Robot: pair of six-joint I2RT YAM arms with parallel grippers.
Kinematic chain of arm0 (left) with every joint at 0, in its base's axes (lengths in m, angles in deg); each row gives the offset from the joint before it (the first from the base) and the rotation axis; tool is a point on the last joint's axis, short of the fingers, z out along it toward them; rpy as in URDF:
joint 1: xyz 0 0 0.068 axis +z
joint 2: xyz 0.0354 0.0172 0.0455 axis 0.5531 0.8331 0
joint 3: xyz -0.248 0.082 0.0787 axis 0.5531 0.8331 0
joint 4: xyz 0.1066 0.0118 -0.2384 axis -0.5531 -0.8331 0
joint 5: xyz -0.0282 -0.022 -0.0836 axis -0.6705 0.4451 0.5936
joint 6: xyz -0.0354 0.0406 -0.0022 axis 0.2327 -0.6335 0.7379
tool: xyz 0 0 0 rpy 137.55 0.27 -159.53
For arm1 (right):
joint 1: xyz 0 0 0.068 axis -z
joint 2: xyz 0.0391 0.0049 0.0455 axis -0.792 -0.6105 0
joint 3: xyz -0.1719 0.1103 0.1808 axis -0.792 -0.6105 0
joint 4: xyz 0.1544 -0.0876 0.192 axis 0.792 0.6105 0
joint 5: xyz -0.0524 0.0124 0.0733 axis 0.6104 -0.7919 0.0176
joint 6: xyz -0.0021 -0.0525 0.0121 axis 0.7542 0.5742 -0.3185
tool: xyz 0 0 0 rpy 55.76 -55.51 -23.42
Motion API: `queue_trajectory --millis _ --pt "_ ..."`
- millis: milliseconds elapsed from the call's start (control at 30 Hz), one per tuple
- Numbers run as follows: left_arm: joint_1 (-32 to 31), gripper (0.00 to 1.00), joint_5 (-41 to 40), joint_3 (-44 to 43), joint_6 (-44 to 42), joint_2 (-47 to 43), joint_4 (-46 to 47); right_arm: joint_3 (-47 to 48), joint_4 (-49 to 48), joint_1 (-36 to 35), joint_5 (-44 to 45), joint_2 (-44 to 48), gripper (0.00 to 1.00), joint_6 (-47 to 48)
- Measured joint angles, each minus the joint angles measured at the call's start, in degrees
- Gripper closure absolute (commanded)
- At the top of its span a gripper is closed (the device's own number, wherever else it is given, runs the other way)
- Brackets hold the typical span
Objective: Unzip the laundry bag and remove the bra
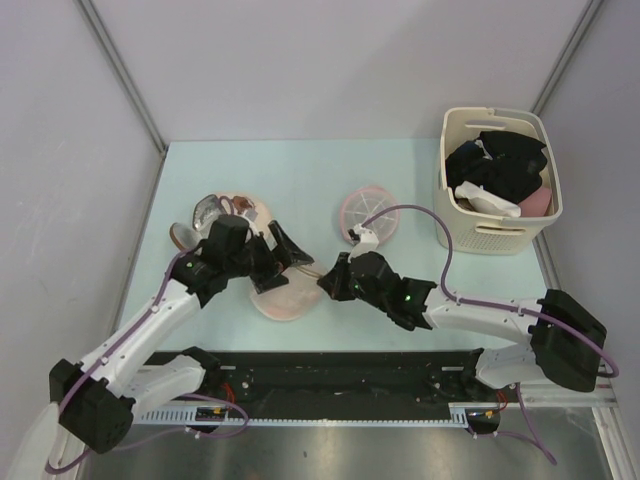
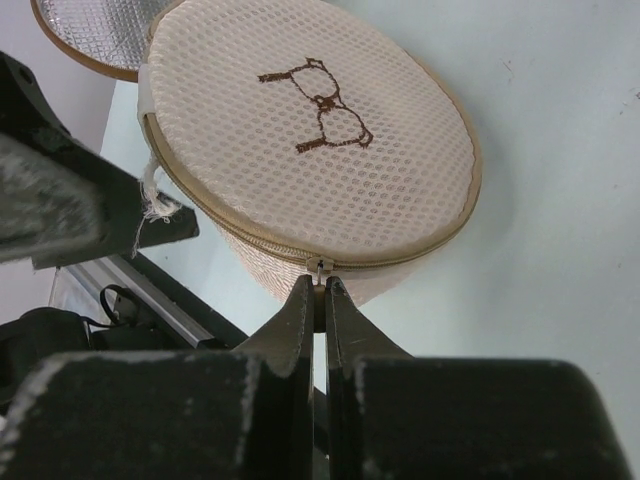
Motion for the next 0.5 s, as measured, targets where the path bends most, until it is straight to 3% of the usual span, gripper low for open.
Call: queue_trajectory --millis 167,233,267,333,367,500 --pt "-0.24 0.04 -2.21 -0.24 0.11 2.62 0.74 0.00 1.46 -1.36 2.14 1.29 1.00 1.03" --pt "-0.31 0.29 -2.71 -0.24 0.17 3.93 1.31 0.00 1.88 -1.90 2.84 1.66 1.00 1.49" --pt "-0.35 0.62 -2.95 -0.24 0.28 4.90 1.79 0.00 1.99 -2.12 3.06 1.75 1.00 1.62" --pt "-0.42 0.92 -3.13 -0.24 0.90 6.21 2.34 0.00 2.23 -2.54 3.50 1.88 1.00 1.97" --pt "-0.46 0.99 -3.26 -0.24 0.90 6.51 2.47 0.00 2.34 -2.67 3.69 1.95 1.00 2.36" --pt "-0.79 1.00 -3.10 -2.71 -0.39 7.41 1.64 0.00 3.10 -2.60 3.72 3.15 1.00 4.72"
